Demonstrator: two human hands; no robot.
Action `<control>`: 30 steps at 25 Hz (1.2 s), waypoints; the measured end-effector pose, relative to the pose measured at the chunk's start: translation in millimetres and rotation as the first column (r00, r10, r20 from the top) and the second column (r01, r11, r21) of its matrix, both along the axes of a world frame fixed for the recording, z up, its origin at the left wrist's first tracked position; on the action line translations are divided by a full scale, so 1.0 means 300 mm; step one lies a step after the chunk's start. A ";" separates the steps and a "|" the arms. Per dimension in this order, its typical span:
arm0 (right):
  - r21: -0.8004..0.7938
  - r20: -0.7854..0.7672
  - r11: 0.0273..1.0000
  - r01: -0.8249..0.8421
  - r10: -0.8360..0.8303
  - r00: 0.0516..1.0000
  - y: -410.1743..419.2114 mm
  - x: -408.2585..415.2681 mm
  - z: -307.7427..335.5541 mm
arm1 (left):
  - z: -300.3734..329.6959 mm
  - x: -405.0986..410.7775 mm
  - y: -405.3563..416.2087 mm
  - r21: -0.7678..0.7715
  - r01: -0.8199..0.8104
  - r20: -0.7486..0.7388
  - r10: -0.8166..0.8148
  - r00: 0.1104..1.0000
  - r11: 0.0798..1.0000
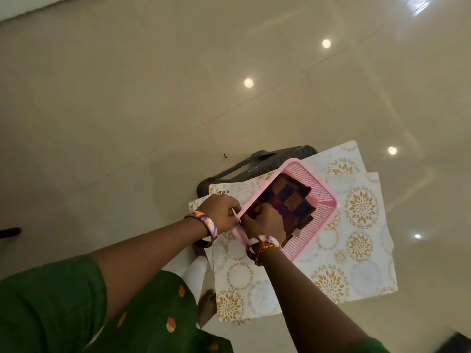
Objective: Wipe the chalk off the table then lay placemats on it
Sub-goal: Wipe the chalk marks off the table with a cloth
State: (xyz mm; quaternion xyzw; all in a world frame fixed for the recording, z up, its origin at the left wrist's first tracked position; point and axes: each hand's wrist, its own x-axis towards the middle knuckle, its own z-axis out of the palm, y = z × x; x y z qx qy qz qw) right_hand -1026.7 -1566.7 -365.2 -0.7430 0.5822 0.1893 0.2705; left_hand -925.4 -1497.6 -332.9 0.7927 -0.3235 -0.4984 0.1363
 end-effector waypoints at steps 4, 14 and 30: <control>0.054 0.030 0.993 0.108 -0.110 0.994 -0.028 0.015 -0.012 | -0.006 -0.012 0.000 -0.025 -0.049 -0.006 0.049 0.999 0.998; 0.625 0.332 0.751 0.214 -0.504 0.797 -0.258 -0.178 0.420 | 0.138 -0.147 0.065 -0.003 -0.272 0.050 0.271 0.961 0.962; 0.768 0.601 0.281 -0.576 -0.002 0.800 0.410 -0.321 0.684 | 0.532 -0.643 0.877 -0.243 -0.946 -0.758 0.651 0.046 -0.216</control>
